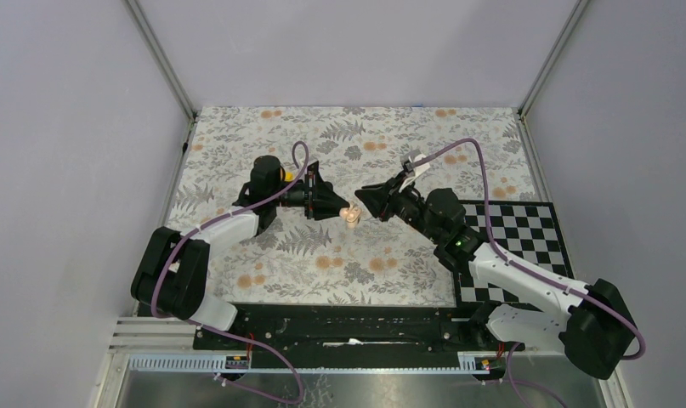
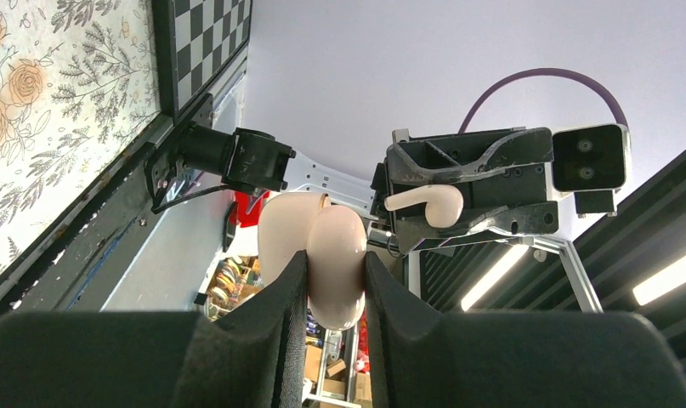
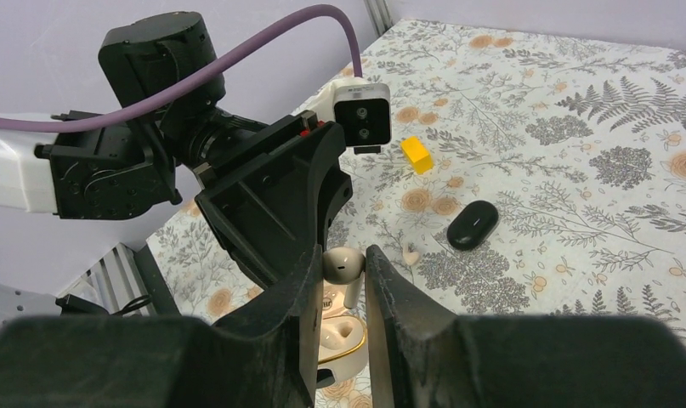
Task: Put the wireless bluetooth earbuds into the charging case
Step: Place the earbud in the charging case.
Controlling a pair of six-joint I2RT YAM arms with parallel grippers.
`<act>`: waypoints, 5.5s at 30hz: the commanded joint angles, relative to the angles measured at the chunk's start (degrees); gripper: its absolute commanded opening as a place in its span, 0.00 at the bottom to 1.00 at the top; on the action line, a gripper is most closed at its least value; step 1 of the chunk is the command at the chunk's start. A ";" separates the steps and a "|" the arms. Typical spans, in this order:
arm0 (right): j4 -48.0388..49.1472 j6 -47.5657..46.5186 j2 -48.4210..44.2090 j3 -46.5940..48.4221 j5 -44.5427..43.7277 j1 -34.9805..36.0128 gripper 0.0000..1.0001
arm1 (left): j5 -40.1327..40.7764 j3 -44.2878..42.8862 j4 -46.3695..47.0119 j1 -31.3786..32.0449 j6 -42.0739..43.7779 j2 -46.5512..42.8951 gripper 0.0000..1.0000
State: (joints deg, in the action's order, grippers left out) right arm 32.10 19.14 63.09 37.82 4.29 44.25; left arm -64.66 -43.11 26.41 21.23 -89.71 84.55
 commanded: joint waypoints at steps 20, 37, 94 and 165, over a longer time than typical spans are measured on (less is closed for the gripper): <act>4.78 0.35 2.42 -2.45 2.69 1.10 0.22 | 1.62 -0.31 2.74 0.27 -0.82 -0.23 0.00; 6.97 0.20 1.37 -4.82 1.01 2.04 0.22 | 3.59 4.67 16.22 0.30 -11.32 0.61 0.00; 0.92 -0.03 2.88 -6.96 2.79 4.53 0.23 | 6.06 9.12 39.43 0.38 -21.01 4.36 0.00; -23.64 -0.22 -14.92 -1.14 -10.34 5.77 1.00 | 3.43 4.36 9.59 0.56 9.54 1.56 0.00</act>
State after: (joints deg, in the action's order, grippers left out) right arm 12.10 19.81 53.82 34.00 -0.40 49.69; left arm -60.64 -36.12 45.30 22.04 -91.24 87.26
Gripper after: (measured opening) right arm 0.992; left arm 0.270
